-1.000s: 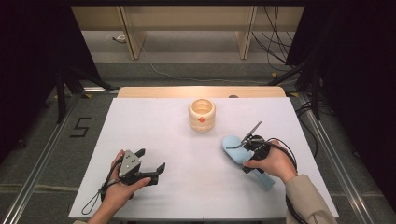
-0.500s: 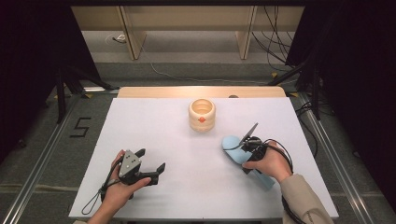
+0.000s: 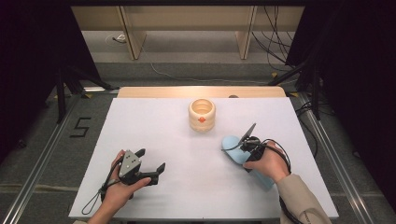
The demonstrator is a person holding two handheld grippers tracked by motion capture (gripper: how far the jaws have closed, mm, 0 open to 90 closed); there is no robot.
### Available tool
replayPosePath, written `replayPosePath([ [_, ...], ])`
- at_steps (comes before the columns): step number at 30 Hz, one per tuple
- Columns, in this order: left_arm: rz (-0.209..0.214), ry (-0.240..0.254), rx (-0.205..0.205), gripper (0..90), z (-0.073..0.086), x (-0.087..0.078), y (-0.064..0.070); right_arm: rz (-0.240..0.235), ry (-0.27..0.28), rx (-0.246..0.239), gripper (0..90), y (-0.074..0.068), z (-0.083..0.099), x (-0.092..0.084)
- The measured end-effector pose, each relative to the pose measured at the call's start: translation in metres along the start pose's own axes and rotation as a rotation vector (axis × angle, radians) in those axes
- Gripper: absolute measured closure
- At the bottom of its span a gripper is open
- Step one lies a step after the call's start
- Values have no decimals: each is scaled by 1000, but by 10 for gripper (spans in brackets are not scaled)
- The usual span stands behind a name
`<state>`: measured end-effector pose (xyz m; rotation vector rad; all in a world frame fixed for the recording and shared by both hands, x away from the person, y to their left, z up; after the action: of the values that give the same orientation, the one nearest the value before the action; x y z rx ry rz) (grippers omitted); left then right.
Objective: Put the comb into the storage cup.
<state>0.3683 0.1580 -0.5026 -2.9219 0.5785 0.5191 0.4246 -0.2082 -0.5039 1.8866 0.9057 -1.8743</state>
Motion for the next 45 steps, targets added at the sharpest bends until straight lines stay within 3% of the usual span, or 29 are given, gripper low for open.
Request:
replayPosePath([
  [7, 1, 2, -2, 74, 0, 0, 0, 10, -21, 31, 687, -3, 0, 0],
  [20, 1, 2, -2, 75, 0, 0, 0, 1, -25, 30, 697, -3, 1, 0],
  [45, -4, 2, -3, 77, 0, -1, -1, -32, 15, 44, 703, -1, 3, -4],
])
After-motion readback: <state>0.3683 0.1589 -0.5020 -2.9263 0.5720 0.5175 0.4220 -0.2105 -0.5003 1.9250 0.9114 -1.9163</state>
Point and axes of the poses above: each handheld gripper's, and its own axes: x roughly forward along the jaws, z roughly out of its underside, y roughly to its right, the point moved 5 cm from there along x, roughly forward along the jaws, and after that the axes turned 12 degrees about -z, right-handed, at the moved point
